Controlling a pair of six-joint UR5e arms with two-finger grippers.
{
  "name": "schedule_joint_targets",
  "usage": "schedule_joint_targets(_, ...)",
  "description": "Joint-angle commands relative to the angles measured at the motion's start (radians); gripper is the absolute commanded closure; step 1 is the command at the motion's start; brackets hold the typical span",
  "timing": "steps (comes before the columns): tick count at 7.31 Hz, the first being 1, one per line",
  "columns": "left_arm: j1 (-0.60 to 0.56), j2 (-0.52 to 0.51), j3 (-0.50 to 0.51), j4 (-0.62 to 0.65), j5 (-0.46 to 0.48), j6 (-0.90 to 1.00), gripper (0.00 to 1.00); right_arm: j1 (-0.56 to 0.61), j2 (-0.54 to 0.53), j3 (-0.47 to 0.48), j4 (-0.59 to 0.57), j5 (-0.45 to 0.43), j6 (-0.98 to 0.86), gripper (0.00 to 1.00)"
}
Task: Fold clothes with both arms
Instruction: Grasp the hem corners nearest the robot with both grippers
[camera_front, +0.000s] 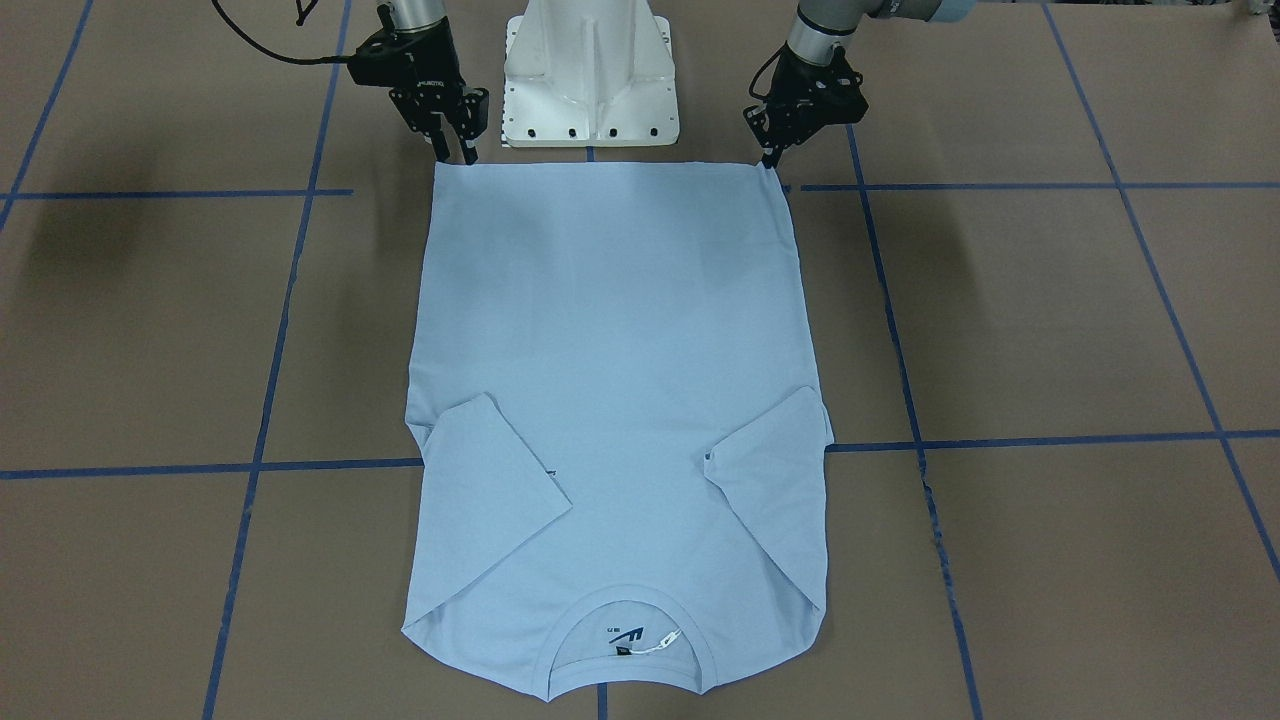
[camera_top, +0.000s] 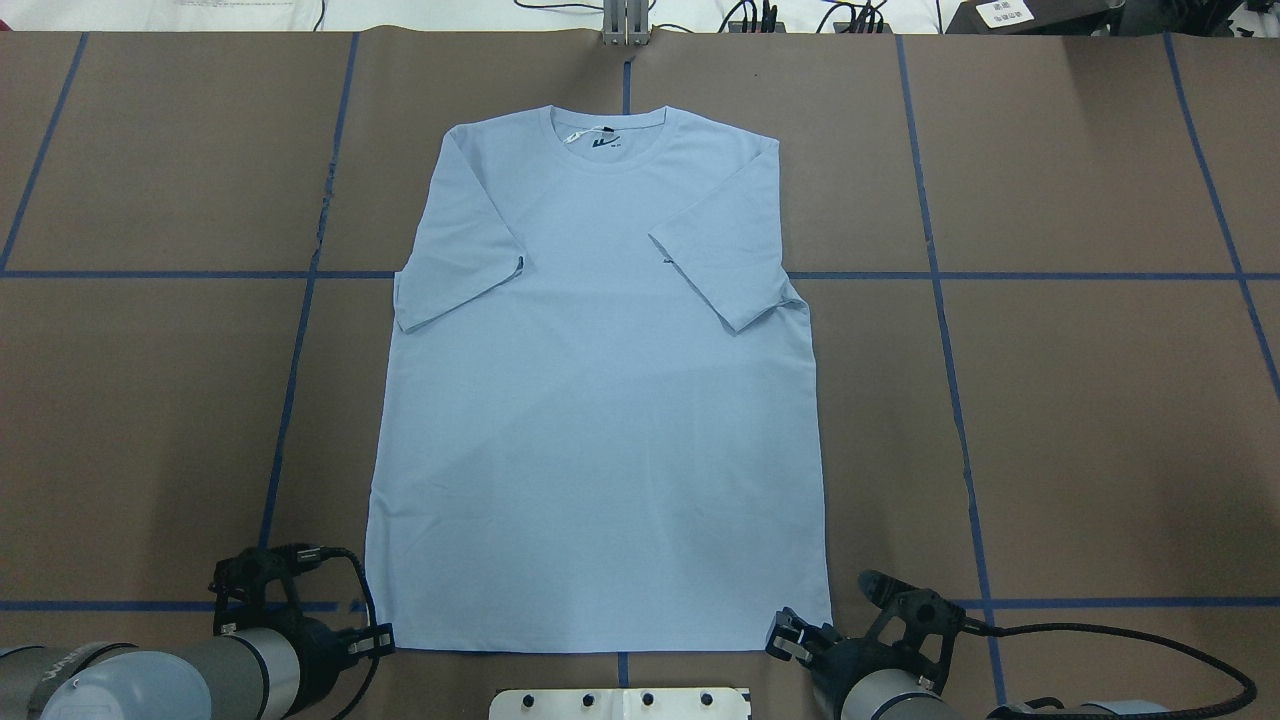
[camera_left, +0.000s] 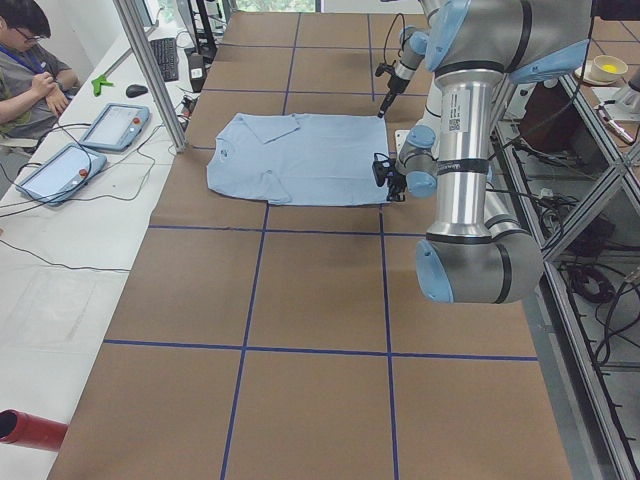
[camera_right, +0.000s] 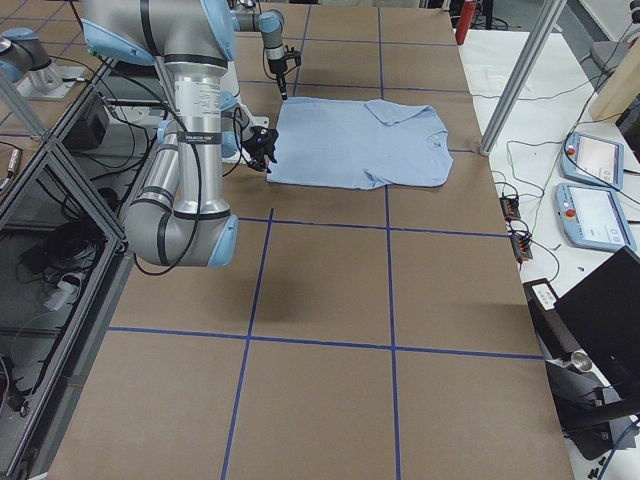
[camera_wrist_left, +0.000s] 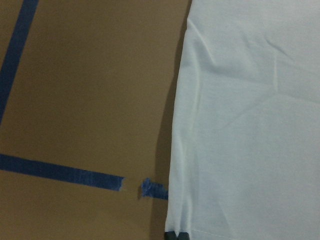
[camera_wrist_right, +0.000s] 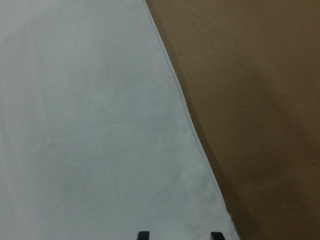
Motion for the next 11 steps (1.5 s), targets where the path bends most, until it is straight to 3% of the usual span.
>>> schedule_joint_targets(1,0.0,-0.005,0.0,0.0,0.001,0.0,1.0,0.007,-0.016,-0.007,-0.013,0.004,-0.003,0.46)
schedule_joint_targets(5,0.0,-0.004,0.0,0.0,0.001,0.0,1.0,-0.011,-0.029,-0.026,-0.015,0.002,0.0,0.45)
schedule_joint_targets(6,-0.002,-0.004,0.0,0.0,0.001,0.0,1.0,-0.011,-0.029,-0.026,-0.015,0.001,0.003,0.5)
schedule_joint_targets(7,-0.002,-0.004,0.0,-0.001,0.001,0.0,1.0,-0.011,-0.024,-0.024,-0.015,-0.001,0.004,0.65)
schedule_joint_targets(8,0.0,-0.004,0.0,-0.001,0.001,0.0,1.0,-0.011,-0.018,-0.024,-0.015,-0.003,0.007,0.97)
schedule_joint_targets(11,0.0,-0.005,-0.005,-0.001,0.001,0.0,1.0,-0.01,-0.018,-0.015,-0.015,-0.01,0.006,1.0)
